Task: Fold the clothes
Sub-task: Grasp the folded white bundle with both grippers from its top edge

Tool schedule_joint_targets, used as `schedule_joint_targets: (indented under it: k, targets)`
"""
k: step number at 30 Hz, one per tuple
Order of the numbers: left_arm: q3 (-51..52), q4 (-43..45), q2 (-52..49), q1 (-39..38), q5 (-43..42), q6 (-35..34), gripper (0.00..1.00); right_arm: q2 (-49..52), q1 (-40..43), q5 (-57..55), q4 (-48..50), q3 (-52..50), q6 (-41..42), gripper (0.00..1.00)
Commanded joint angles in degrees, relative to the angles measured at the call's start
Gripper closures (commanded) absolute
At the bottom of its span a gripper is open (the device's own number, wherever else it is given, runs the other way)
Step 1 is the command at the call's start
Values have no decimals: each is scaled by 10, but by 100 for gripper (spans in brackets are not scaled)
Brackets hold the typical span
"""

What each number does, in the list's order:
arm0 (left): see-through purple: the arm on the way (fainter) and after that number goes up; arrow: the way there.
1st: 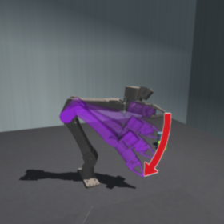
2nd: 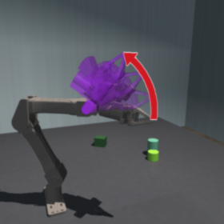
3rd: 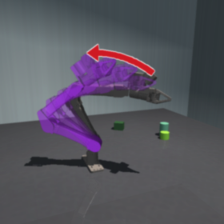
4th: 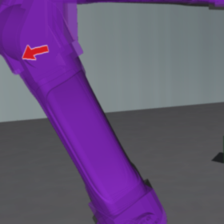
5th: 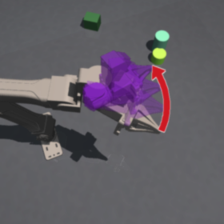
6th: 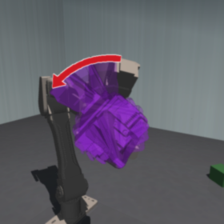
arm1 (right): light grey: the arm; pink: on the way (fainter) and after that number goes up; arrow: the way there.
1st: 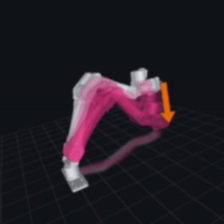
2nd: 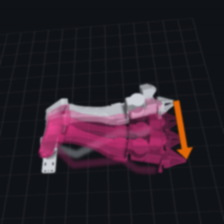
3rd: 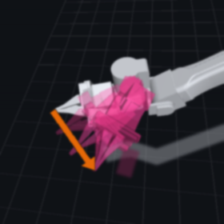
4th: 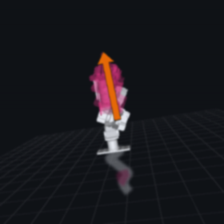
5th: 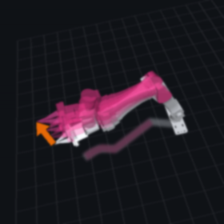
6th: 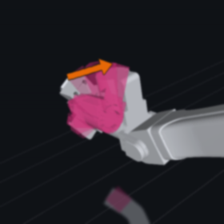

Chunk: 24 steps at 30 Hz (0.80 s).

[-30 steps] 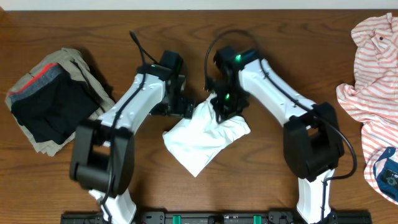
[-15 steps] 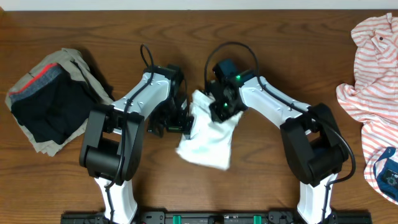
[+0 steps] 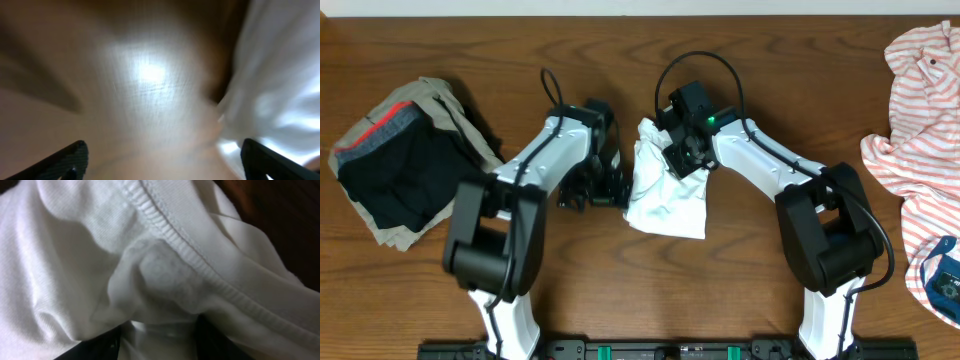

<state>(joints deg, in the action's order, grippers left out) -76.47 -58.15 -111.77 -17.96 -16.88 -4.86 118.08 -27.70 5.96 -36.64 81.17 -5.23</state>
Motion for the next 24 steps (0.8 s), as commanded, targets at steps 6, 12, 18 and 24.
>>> schedule_joint_targets:
  k: [6,12,18,24]
  targets:
    - [-3,128,80,17,-56,-13,2,-31,4,-69,-8,-3,-17,48]
    - [-3,172,64,16,-155,43,2,-70,4,-79,-9,-3,-17,45]
    - [-3,171,28,16,-157,74,2,-117,4,-79,-11,-3,-17,42]
    - [-3,172,-19,16,-177,74,2,-108,4,-70,-40,-4,-14,44]
